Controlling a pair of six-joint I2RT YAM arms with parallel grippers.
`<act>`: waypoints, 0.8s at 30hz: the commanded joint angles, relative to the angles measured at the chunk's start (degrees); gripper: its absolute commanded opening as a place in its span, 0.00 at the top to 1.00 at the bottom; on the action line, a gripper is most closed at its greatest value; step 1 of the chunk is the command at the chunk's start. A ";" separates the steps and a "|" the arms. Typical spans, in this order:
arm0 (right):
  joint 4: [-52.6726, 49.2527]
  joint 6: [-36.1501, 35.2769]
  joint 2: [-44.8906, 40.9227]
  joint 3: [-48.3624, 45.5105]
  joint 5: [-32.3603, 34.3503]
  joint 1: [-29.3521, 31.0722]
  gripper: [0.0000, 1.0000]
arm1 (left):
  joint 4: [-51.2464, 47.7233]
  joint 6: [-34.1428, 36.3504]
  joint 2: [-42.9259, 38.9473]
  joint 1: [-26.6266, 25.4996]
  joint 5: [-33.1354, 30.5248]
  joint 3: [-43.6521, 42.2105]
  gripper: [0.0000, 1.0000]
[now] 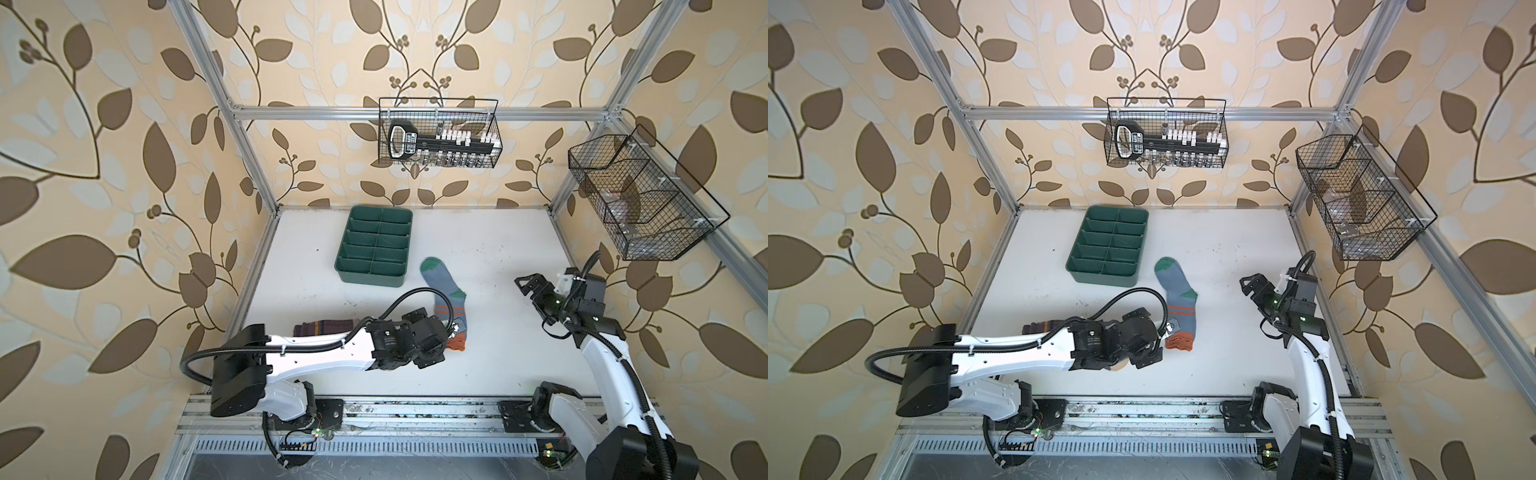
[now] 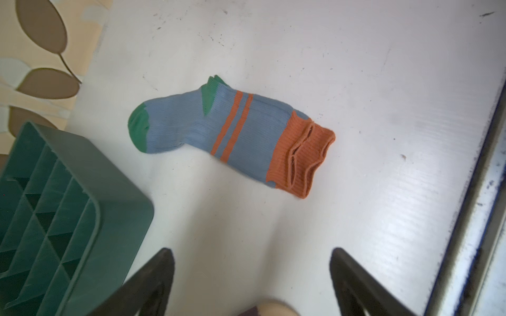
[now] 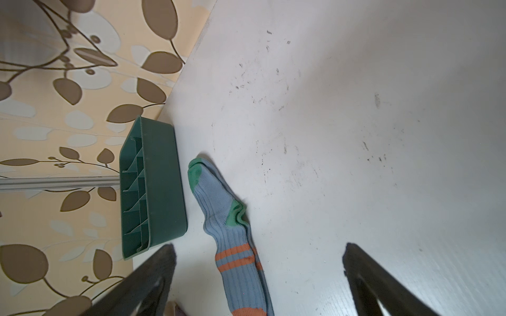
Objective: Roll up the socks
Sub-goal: 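Grasp the blue sock's orange cuff with the left gripper while the right gripper withdraws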
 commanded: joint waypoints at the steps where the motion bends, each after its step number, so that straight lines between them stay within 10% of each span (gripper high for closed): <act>1: 0.61 0.26 0.45 2.13 -0.77 -0.18 0.04 | -1.28 0.71 6.88 -0.50 -0.62 4.65 0.22; 19: 1.95 -1.41 5.39 3.08 -1.60 -0.40 0.03 | 5.12 -2.33 17.02 -3.34 0.46 4.67 0.28; 24: 2.04 -1.72 5.17 2.74 -1.59 -0.37 0.04 | 6.69 -2.68 20.29 -2.37 -0.79 5.67 0.46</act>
